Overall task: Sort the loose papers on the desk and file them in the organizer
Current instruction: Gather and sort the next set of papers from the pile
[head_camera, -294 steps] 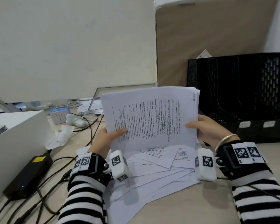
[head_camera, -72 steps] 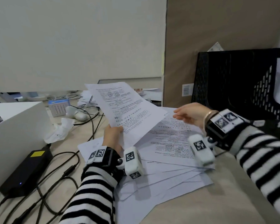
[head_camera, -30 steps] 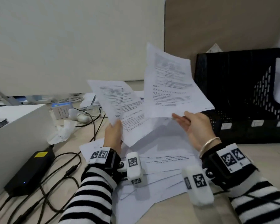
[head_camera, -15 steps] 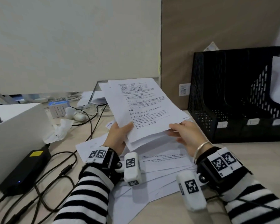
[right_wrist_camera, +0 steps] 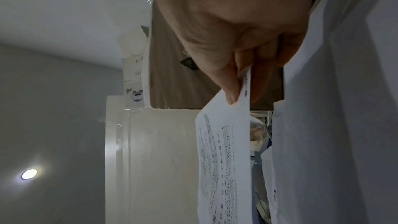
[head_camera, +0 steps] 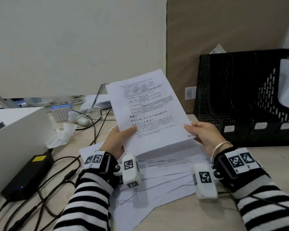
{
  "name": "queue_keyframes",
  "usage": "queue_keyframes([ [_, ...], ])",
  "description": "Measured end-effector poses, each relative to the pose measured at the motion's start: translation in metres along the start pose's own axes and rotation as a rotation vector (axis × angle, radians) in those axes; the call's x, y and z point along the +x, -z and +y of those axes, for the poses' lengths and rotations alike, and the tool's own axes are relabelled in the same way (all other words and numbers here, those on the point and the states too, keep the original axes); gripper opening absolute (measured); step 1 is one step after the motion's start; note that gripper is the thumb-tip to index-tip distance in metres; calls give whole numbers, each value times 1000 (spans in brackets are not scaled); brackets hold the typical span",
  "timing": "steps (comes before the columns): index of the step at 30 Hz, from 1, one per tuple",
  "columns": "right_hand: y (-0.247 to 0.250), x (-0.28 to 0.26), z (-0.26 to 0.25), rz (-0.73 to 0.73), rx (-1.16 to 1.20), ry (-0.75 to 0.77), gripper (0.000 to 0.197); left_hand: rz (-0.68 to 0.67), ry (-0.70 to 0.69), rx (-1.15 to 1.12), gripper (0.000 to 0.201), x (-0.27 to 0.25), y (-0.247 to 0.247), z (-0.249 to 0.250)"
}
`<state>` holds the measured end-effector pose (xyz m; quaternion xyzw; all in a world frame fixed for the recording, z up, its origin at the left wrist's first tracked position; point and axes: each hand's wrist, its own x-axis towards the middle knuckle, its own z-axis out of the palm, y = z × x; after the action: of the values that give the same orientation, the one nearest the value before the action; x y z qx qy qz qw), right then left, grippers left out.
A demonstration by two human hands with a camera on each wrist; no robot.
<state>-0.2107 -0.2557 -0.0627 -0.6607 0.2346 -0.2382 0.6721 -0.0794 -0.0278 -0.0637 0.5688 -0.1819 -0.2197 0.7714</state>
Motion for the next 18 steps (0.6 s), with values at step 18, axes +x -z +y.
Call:
queue_keyframes([
  [18,-5,13,-14,78,-149,40,8,541,-99,74,27,12,22,-4],
])
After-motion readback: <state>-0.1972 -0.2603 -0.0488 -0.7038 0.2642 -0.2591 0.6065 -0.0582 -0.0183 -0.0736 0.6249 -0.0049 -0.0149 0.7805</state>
